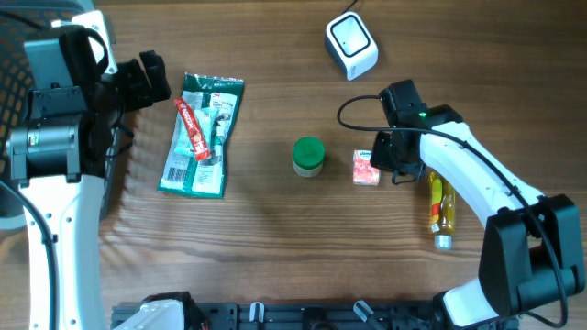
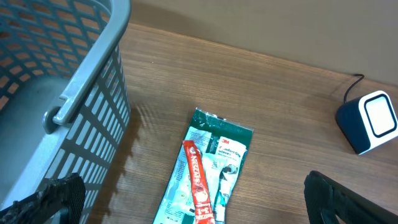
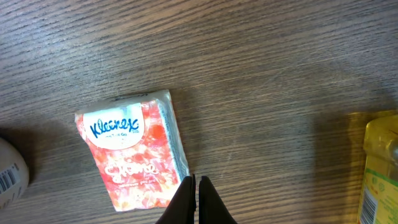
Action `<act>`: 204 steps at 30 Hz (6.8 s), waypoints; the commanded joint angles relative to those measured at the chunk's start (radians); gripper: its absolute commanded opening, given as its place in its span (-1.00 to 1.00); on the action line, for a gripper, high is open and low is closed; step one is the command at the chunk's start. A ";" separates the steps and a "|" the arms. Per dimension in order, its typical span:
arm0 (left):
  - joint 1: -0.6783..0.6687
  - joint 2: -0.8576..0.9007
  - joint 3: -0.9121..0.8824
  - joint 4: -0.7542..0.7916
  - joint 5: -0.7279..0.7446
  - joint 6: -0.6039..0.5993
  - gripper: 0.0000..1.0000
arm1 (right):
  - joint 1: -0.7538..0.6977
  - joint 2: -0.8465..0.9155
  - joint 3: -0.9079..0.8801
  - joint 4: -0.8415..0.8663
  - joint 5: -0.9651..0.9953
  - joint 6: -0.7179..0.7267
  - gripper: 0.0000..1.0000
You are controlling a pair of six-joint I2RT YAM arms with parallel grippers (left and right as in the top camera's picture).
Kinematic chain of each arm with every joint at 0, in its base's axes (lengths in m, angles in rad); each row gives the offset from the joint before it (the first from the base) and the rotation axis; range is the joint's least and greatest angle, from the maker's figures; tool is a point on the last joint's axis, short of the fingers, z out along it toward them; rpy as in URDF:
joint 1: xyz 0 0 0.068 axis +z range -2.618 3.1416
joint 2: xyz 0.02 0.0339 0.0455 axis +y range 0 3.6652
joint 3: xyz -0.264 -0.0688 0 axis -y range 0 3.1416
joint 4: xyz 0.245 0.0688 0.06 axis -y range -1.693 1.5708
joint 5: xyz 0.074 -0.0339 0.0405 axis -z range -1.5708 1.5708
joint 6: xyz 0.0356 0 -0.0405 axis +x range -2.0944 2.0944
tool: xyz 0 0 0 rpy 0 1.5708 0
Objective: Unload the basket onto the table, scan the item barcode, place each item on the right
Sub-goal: 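Move the right gripper to the Kleenex pack and grasp it, then lift the Kleenex pack with the right gripper up to the scanner, then hold the Kleenex pack in front of the white scanner, then carry the Kleenex pack down and set it beside the yellow bottle, then move the right gripper left above the green-lidded Knorr jar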
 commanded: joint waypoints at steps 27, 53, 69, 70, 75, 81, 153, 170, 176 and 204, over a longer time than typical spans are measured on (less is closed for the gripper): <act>0.003 0.002 0.008 0.002 -0.006 0.008 1.00 | -0.134 0.007 -0.235 0.352 -0.394 -0.230 -0.35; 0.003 0.002 0.008 0.002 -0.006 0.008 1.00 | -0.135 -0.192 -0.282 0.385 -0.478 -0.216 -0.91; 0.003 0.002 0.008 0.002 -0.006 0.008 1.00 | -0.135 -0.525 -0.282 0.252 -0.394 -0.214 -0.91; 0.003 0.002 0.008 0.002 -0.006 0.008 1.00 | -0.135 -0.525 -0.282 0.251 -0.394 -0.214 -0.91; 0.003 0.002 0.008 0.002 -0.006 0.008 1.00 | -0.135 -0.525 -0.282 0.250 -0.380 -0.215 -0.91; 0.003 0.002 0.008 0.002 -0.006 0.008 1.00 | -0.135 -0.525 -0.282 0.264 -0.375 -0.207 -0.91; 0.003 0.002 0.008 0.002 -0.006 0.008 1.00 | -0.055 0.257 0.875 -0.700 0.003 -0.256 -0.91; 0.003 0.002 0.008 0.002 -0.006 0.008 1.00 | -0.063 0.257 0.295 -0.336 0.118 -0.111 0.00; 0.003 0.002 0.008 0.002 -0.006 0.008 1.00 | -0.055 0.257 0.294 -0.287 -0.126 -0.213 -0.38; 0.003 0.002 0.008 0.002 -0.006 0.008 1.00 | 0.074 0.193 0.291 -0.131 -0.385 -0.216 0.82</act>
